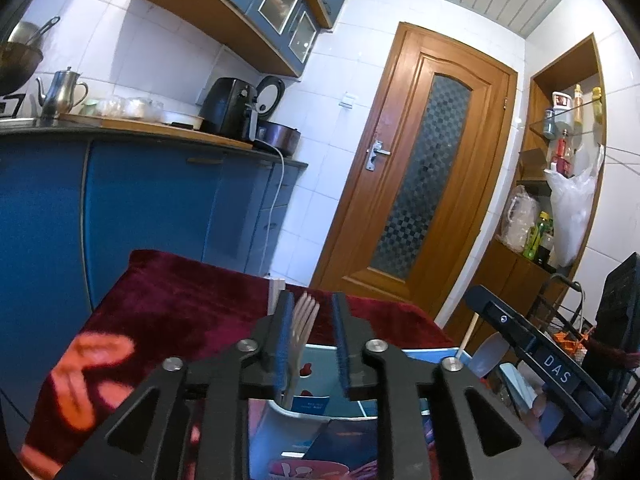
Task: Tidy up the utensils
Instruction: 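Open the left tool to drop the fork in the caddy while the right tool releases the spoon, then grasp a wooden chopstick with the left tool while the right tool moves to the metal utensils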
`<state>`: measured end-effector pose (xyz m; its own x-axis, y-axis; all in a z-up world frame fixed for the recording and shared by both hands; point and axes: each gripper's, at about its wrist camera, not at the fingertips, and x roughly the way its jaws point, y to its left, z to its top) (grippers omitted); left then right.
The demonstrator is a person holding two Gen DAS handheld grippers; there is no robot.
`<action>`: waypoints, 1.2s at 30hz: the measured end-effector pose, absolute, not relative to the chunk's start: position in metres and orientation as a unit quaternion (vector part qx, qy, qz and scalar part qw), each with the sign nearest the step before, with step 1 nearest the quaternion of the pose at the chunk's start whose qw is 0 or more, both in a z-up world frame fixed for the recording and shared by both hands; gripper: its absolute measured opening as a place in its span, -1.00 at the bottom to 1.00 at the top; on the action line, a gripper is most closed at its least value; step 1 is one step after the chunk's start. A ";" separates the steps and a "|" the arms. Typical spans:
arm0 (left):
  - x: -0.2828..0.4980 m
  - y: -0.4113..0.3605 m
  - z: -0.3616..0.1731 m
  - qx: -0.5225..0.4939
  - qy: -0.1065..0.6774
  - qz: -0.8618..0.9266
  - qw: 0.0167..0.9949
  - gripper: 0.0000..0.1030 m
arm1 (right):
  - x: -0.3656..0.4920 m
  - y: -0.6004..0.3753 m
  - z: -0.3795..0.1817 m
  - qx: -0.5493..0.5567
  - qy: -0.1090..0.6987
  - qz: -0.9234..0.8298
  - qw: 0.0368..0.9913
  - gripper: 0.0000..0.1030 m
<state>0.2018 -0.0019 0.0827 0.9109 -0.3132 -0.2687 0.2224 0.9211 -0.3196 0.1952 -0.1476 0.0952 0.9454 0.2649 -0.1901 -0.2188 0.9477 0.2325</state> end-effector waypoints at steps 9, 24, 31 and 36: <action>0.186 -0.005 0.094 -0.133 0.163 -0.147 0.966 -0.39 | 0.177 -0.153 0.102 0.119 0.120 0.119 0.978 -0.46; 0.131 -0.008 0.103 -0.087 0.213 -0.129 0.965 -0.32 | 0.117 -0.155 0.113 0.115 0.157 0.107 0.975 -0.43; 0.115 -0.003 0.094 -0.083 0.256 -0.119 0.956 -0.31 | 0.101 -0.150 0.101 0.111 0.194 0.106 0.969 -0.41; 0.109 0.002 0.082 -0.088 0.289 -0.113 0.947 -0.29 | 0.093 -0.147 0.087 0.113 0.234 0.109 0.959 -0.38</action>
<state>0.1091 0.0016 0.0817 0.8073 -0.2640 -0.5278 0.1627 0.9593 -0.2310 0.0934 -0.1466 0.0865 0.8668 0.2626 -0.4238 -0.1569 0.9505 0.2682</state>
